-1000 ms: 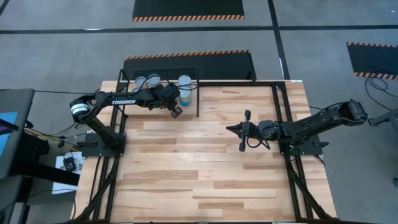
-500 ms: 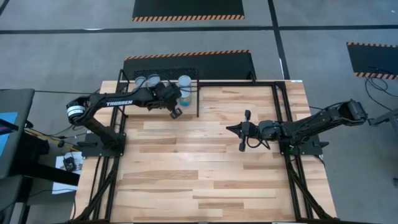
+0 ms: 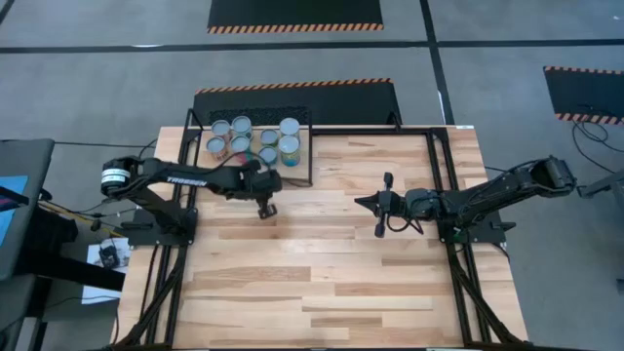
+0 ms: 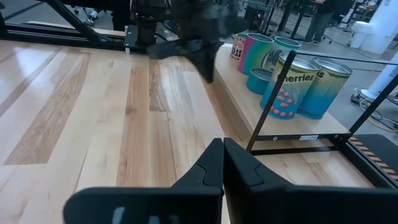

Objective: Pick and place cans onto a shelf
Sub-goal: Return to Home Position

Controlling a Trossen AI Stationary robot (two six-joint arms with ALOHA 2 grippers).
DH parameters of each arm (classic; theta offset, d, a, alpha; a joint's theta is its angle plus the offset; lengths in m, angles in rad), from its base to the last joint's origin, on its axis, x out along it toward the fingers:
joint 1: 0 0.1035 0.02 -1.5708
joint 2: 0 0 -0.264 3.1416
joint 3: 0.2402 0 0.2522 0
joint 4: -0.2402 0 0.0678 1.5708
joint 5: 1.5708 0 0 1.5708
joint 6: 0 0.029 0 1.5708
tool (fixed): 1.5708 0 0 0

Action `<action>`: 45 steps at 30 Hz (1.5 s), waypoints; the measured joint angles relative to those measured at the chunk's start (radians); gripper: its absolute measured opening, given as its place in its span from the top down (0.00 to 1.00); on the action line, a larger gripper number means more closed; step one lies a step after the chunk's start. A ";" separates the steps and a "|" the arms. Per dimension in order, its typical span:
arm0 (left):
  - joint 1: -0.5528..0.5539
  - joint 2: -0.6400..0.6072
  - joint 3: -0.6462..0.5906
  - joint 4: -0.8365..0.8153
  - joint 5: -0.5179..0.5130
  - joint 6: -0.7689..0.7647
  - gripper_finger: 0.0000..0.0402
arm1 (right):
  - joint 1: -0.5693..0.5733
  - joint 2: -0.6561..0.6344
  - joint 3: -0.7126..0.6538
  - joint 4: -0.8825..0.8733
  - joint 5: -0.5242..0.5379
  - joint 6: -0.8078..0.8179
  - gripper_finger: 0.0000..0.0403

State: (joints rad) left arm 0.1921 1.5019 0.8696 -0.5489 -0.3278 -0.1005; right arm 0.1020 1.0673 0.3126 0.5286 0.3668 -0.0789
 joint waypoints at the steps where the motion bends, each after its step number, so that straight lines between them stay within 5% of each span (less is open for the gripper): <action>1: -0.015 -0.010 -0.022 0.029 0.011 0.008 1.00 | 0.000 0.000 0.000 -0.001 0.000 0.000 0.95; 9: -0.135 -0.211 -0.226 0.324 0.191 0.040 1.00 | 0.000 0.000 0.000 -0.005 0.000 0.000 0.95; 14: -0.189 -0.393 -0.383 0.479 0.218 0.030 1.00 | 0.002 0.000 -0.001 0.001 -0.002 0.000 0.96; 26: -0.203 -0.899 -0.637 0.563 0.251 0.020 1.00 | -0.019 -0.037 -0.104 0.063 -0.007 -0.023 0.96; 35: -0.202 -1.282 -0.775 0.524 0.272 0.042 1.00 | -0.033 -0.303 -0.175 -0.048 -0.157 -0.018 0.97; 40: -0.192 -1.473 -0.790 0.362 0.271 0.064 1.00 | -0.041 -0.487 -0.215 -0.178 -0.165 0.000 0.97; 45: -0.142 -1.494 -0.778 0.347 0.273 0.095 1.00 | -0.099 -0.703 -0.244 -0.306 -0.244 0.008 0.97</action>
State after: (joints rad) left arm 0.0501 0.0082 0.0912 -0.2021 -0.0551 -0.0051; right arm 0.0031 0.3645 0.0685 0.2230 0.1226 -0.0705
